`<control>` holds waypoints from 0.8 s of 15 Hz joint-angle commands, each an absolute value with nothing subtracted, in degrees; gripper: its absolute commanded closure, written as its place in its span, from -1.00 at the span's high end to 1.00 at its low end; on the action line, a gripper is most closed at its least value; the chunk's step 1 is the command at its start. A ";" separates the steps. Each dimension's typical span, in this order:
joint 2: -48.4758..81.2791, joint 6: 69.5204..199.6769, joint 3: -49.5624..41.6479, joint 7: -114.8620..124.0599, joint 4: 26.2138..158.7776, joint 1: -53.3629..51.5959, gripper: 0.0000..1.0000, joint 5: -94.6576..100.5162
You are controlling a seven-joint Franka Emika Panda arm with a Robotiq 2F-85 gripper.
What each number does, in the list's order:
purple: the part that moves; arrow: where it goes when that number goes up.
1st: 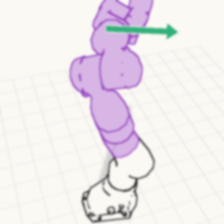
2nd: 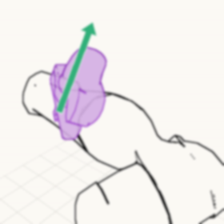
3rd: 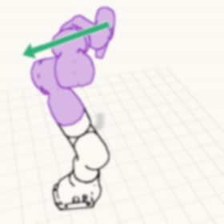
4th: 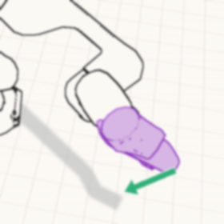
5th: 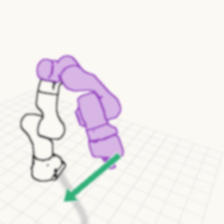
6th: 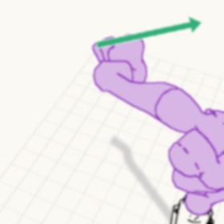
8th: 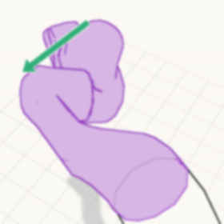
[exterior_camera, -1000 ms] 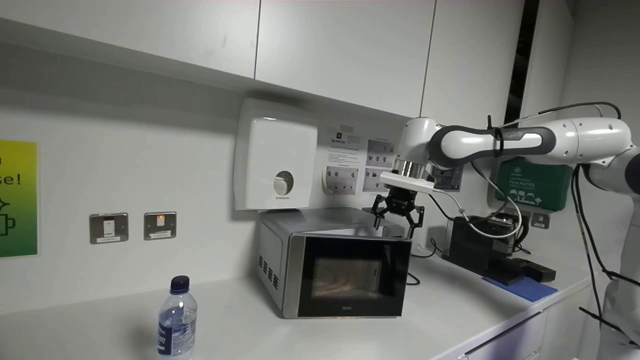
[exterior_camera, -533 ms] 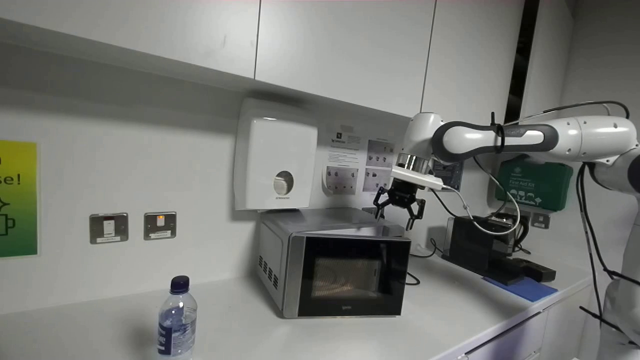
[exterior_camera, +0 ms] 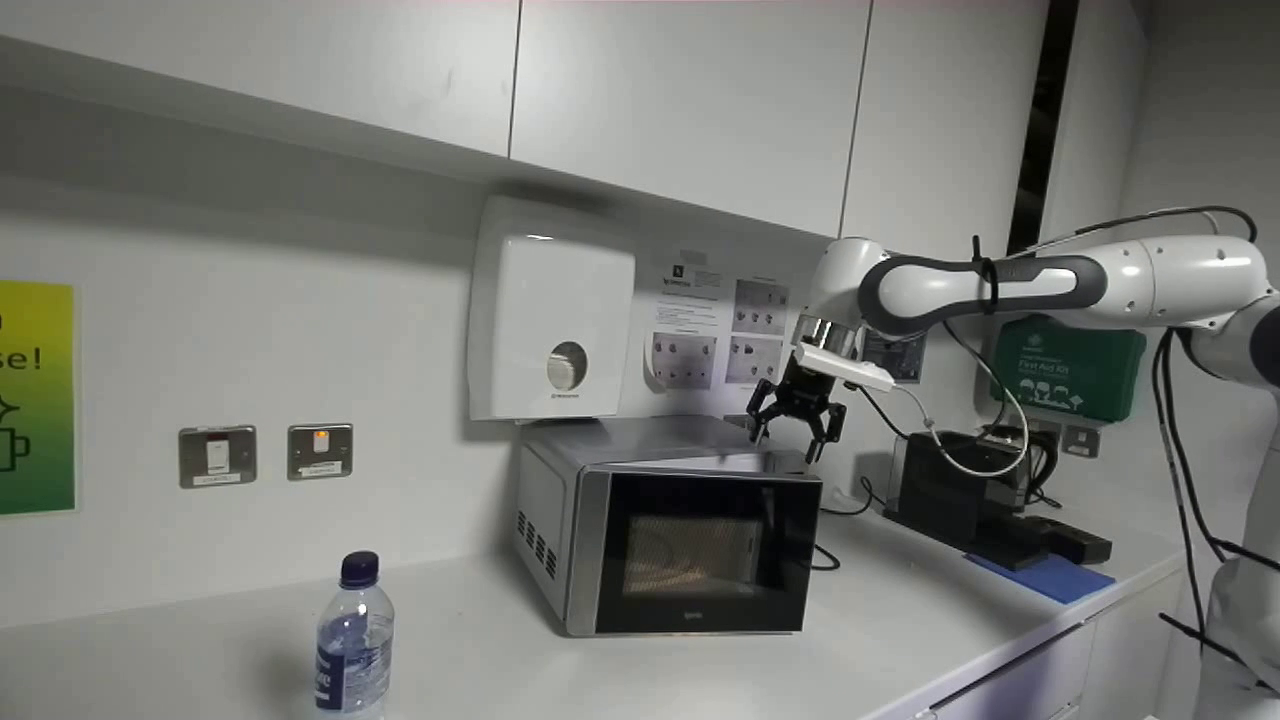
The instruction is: Open the door of the microwave
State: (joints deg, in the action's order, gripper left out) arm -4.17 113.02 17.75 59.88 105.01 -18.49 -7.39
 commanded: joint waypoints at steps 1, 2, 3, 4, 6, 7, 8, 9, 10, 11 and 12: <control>-5.85 116.62 17.36 51.66 109.20 -17.66 1.00 -10.67; -5.85 117.11 17.33 50.20 109.76 -17.60 1.00 -11.24; -5.89 117.51 17.34 48.95 110.31 -17.50 1.00 -11.76; -5.99 117.79 17.35 47.65 110.83 -17.42 1.00 -12.34; -5.97 117.83 17.39 45.82 111.57 -17.34 1.00 -13.28; -6.01 117.90 17.39 45.01 111.90 -17.34 1.00 -13.74; -5.94 117.78 17.42 44.49 112.03 -17.37 1.00 -14.35; -5.91 117.72 17.43 44.05 112.21 -17.37 1.00 -14.81; -5.91 117.69 17.44 43.64 112.37 -17.38 1.00 -15.29; -5.87 117.65 17.45 43.43 112.52 -17.36 1.00 -15.58; -5.88 117.58 17.43 43.14 112.69 -17.37 1.00 -16.12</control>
